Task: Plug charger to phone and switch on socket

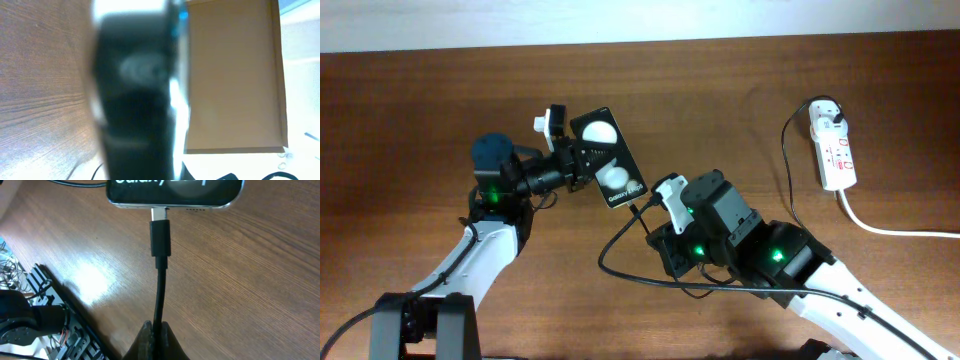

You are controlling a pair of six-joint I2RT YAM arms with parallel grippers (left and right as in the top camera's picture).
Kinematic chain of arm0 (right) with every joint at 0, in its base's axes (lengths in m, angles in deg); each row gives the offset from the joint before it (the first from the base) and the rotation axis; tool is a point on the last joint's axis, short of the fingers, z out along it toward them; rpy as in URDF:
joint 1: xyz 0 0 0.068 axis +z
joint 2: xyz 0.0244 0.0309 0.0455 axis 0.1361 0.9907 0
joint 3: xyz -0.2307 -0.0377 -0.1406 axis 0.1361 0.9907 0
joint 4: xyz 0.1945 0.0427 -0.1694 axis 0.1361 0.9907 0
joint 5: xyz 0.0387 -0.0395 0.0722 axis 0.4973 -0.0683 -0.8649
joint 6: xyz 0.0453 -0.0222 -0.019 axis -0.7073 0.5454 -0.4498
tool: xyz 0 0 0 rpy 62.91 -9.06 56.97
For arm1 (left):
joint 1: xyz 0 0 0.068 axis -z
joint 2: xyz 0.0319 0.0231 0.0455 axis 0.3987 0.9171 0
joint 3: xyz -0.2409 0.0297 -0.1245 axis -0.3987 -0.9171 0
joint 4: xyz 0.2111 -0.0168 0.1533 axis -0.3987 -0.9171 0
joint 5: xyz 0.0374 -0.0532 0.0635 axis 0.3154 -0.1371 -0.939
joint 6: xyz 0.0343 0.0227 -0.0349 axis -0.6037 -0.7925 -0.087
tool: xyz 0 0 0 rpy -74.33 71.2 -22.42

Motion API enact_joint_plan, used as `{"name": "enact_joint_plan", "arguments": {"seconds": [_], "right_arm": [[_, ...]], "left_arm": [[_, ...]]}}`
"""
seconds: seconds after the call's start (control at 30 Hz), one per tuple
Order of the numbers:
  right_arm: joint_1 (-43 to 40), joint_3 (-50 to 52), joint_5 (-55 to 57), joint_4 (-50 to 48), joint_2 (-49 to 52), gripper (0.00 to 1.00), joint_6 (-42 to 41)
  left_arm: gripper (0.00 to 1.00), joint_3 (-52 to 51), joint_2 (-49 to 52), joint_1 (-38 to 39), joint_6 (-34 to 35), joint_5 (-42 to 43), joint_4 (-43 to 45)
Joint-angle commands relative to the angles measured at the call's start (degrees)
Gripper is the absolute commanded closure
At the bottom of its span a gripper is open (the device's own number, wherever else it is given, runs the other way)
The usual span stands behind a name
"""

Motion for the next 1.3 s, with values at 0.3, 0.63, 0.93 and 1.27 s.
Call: {"name": "enact_joint_plan", "arguments": {"seconds": [0.3,0.63,0.93,1.27], "right_arm": [[0.4,-0.5,7.5,-4.3,0.1,0.96,-0.1],[9.4,-0.5,19.3,-5.7,0.1,0.96,0.8],[9.7,-0.5,21.8,-7.7,0.1,0.96,-0.5],[9.7,-0.5,14.8,-0.6,0.0,0.96,3.2]], "left_arm": [[1.0,0.8,0.2,0.6,-1.0,4.6,0.3],[1.0,0.8,0.2,0.6,-1.0,3.9,0.3],[1.0,0.8,0.2,0.6,-1.1,4.8,0.3],[1.0,0.8,0.2,0.5,-1.1,5.0,0.3]]}}
